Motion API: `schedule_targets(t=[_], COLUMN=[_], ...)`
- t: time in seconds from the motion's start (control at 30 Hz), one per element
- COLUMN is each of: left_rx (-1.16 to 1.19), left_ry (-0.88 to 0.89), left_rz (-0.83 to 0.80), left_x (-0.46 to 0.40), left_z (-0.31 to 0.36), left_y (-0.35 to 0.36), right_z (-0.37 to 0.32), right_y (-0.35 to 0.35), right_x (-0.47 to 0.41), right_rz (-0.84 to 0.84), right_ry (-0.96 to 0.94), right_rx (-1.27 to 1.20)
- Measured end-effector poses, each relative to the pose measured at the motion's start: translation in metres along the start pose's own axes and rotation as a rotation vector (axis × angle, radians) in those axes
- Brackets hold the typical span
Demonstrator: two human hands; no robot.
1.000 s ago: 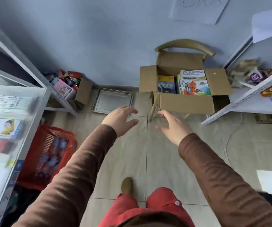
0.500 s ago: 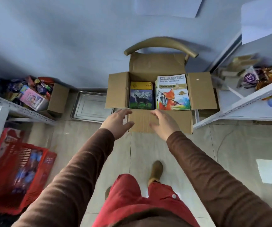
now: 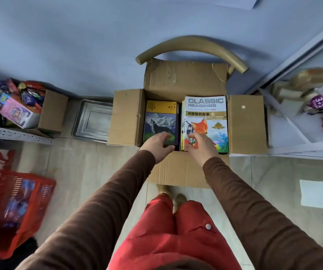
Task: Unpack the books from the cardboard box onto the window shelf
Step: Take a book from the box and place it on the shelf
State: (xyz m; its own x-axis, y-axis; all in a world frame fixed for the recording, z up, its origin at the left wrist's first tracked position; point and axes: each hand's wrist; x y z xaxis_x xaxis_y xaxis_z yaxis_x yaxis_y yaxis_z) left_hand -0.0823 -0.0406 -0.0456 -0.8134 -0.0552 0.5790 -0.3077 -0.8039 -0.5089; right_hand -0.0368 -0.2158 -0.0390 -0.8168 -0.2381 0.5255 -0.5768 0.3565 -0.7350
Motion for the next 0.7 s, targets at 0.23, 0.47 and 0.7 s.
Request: schedule_targets(t=[0.23, 0.47, 0.7], left_rx=[0.16, 0.385, 0.694], left_ry=[-0.175, -0.341, -0.421], left_rz=[-0.092, -0.093, 0.075], left_x=[-0.078, -0.135, -0.143], left_z=[0.006, 0.014, 0.03], left_y=[0.041, 0.08, 0.114], right_z=[0.051, 0.086, 0.103], right_y=[-0.001, 0.012, 0.022], right_x=[-0.044, -0.081, -0.085], right_rz=[0.07, 0.076, 0.048], right_ry=[0.146, 0.1, 0.028], right_rx=[0.079, 0.217, 0.343])
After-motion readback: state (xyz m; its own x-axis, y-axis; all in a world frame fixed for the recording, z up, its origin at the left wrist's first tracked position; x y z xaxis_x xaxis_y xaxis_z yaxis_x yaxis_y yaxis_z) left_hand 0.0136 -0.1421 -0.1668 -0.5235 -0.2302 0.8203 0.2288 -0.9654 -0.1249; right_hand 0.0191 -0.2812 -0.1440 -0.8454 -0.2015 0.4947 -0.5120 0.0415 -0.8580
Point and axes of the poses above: each hand's wrist, its own x-axis away from the middle knuckle, its own y-axis out of the palm, z = x × y, and after that the axes turned 7 degrees about x, right-handed
